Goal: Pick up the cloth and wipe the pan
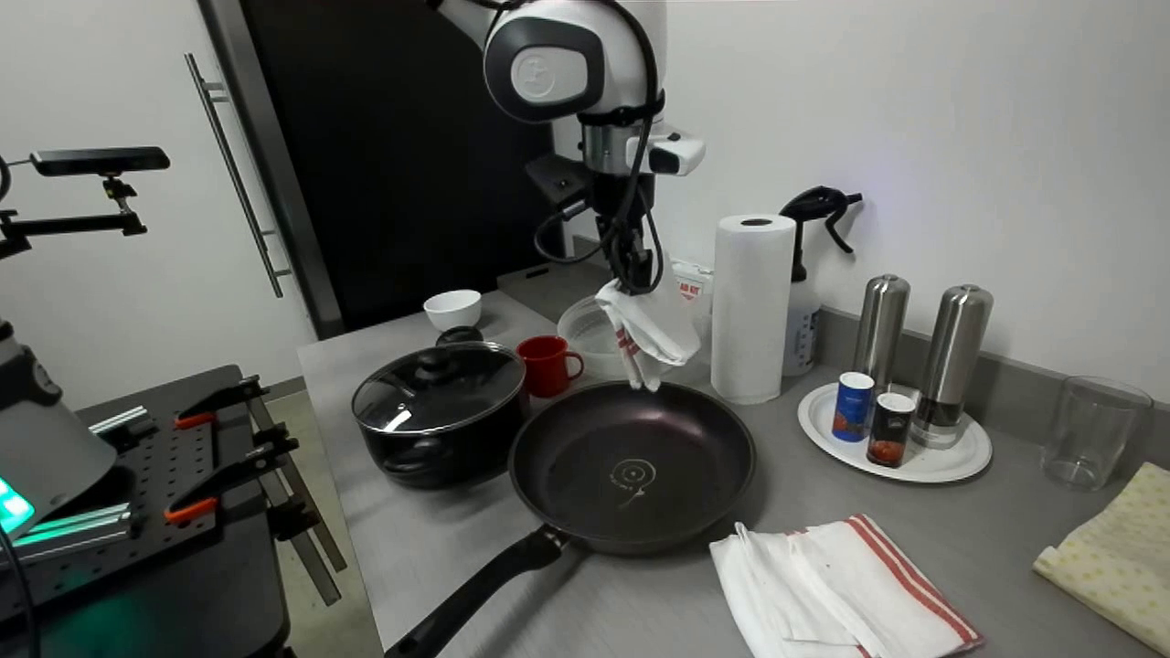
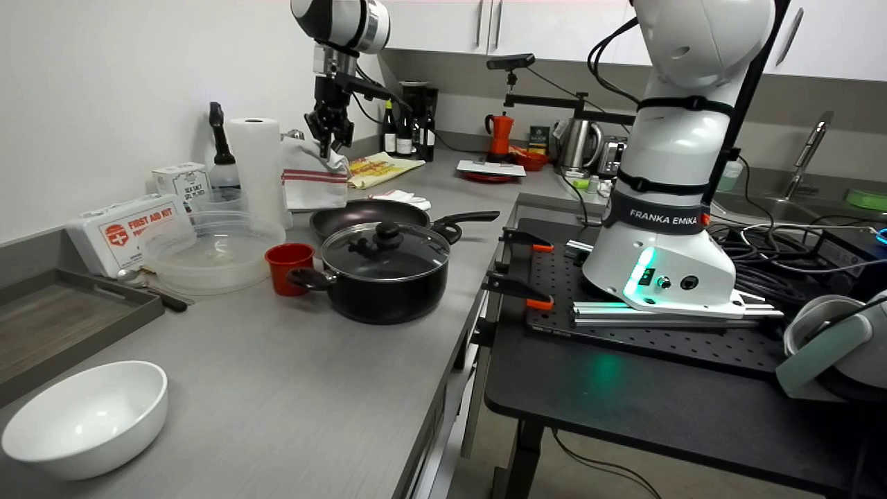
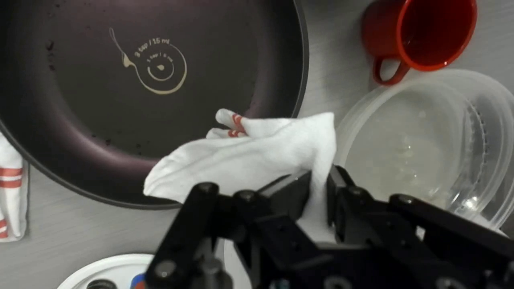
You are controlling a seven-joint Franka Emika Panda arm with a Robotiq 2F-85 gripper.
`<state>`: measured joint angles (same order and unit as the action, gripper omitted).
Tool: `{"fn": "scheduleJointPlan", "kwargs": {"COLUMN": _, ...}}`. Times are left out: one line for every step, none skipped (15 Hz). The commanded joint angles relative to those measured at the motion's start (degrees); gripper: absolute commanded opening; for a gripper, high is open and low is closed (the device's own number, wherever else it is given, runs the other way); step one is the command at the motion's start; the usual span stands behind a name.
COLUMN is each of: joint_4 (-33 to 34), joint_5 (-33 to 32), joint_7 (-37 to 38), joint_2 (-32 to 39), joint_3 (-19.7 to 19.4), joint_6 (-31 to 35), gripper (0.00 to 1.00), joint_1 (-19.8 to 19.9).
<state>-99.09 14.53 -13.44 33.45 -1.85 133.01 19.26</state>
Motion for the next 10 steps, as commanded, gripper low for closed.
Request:
{"fn": "scheduleJointPlan", "kwargs": {"joint_4": -3.1, "joint_5": 1.9, "joint_7": -5.0, "joint_2": -0.4, "joint_3": 0.8, "joint_6": -1.5, "gripper": 0.02, "joint_1": 2.1}}
{"fn": "scheduleJointPlan", "kwargs": {"joint_4": -3.8, "joint_5": 2.0, "joint_7": -5.5, "joint_2": -0.2, "joint_3": 0.7, "joint_6": -1.7, "gripper": 0.02, "joint_1": 2.4}}
{"fn": "scheduleJointPlan", "kwargs": {"joint_4": -4.4, "joint_5": 2.3, "joint_7": -6.1, "joint_2": -0.1, "joint_3": 0.6, "joint_6": -1.8, "gripper": 0.02, "joint_1": 2.8}}
{"fn": "scheduleJointPlan", "kwargs": {"joint_4": -4.9, "joint_5": 2.5, "joint_7": -6.5, "joint_2": 0.3, "joint_3": 0.5, "joint_6": -2.1, "gripper": 0.02, "joint_1": 3.2}}
{"fn": "scheduleJointPlan", "kwargs": {"joint_4": -5.4, "joint_5": 2.5, "joint_7": -6.8, "joint_2": 0.6, "joint_3": 0.4, "joint_6": -2.5, "gripper": 0.02, "joint_1": 3.5}}
{"fn": "scheduleJointPlan", "kwargs": {"joint_4": -5.7, "joint_5": 2.7, "joint_7": -7.2, "joint_2": 1.0, "joint_3": 0.4, "joint_6": -2.8, "gripper": 0.02, "joint_1": 3.8}}
{"fn": "scheduleJointPlan", "kwargs": {"joint_4": -5.9, "joint_5": 2.6, "joint_7": -7.2, "joint_2": 1.5, "joint_3": 0.3, "joint_6": -3.2, "gripper": 0.02, "joint_1": 4.0}}
{"fn": "scheduleJointPlan", "kwargs": {"joint_4": -6.0, "joint_5": 2.4, "joint_7": -7.1, "joint_2": 2.1, "joint_3": 0.1, "joint_6": -3.6, "gripper": 0.02, "joint_1": 4.2}}
{"fn": "scheduleJointPlan", "kwargs": {"joint_4": -6.1, "joint_5": 2.5, "joint_7": -7.3, "joint_2": 2.6, "joint_3": 0.2, "joint_6": -4.0, "gripper": 0.02, "joint_1": 4.5}}
{"fn": "scheduleJointPlan", "kwargs": {"joint_4": -6.3, "joint_5": 2.5, "joint_7": -7.3, "joint_2": 3.1, "joint_3": 0.1, "joint_6": -4.2, "gripper": 0.02, "joint_1": 4.6}}
